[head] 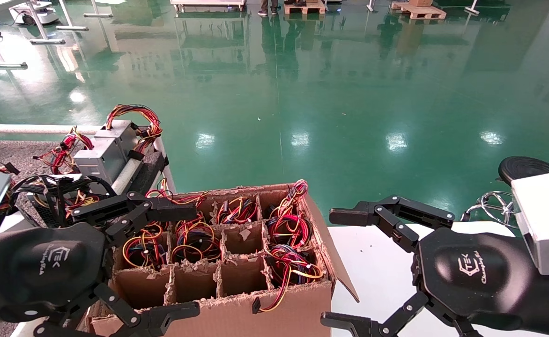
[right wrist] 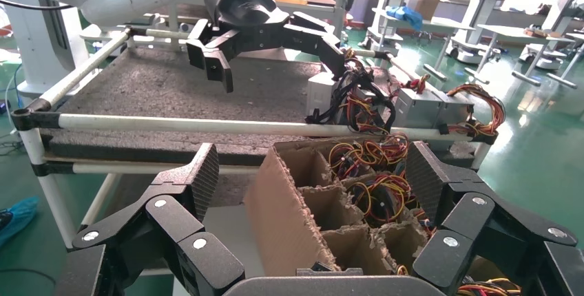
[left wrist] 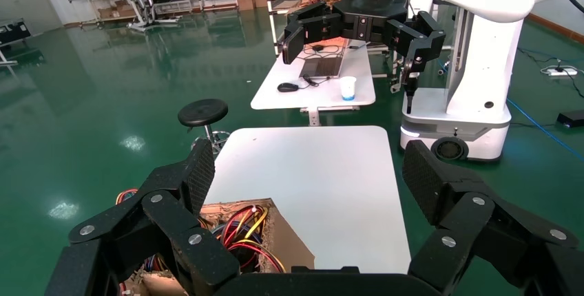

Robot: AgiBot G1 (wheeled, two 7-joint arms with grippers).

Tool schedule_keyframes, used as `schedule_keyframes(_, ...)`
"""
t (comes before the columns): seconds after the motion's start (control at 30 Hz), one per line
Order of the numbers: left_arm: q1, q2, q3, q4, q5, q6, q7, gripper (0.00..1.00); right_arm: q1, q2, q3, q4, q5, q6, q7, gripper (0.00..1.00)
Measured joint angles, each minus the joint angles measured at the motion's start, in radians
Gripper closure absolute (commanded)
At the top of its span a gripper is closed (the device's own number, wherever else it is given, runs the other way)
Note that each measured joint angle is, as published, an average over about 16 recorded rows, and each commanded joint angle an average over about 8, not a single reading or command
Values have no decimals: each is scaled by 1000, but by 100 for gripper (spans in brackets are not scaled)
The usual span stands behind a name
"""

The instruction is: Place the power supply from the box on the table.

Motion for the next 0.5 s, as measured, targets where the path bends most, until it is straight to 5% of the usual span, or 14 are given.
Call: schedule_keyframes(0.5,-90,0,76,-12,103,18,63,0,0,0,0,0,0,0,0,0)
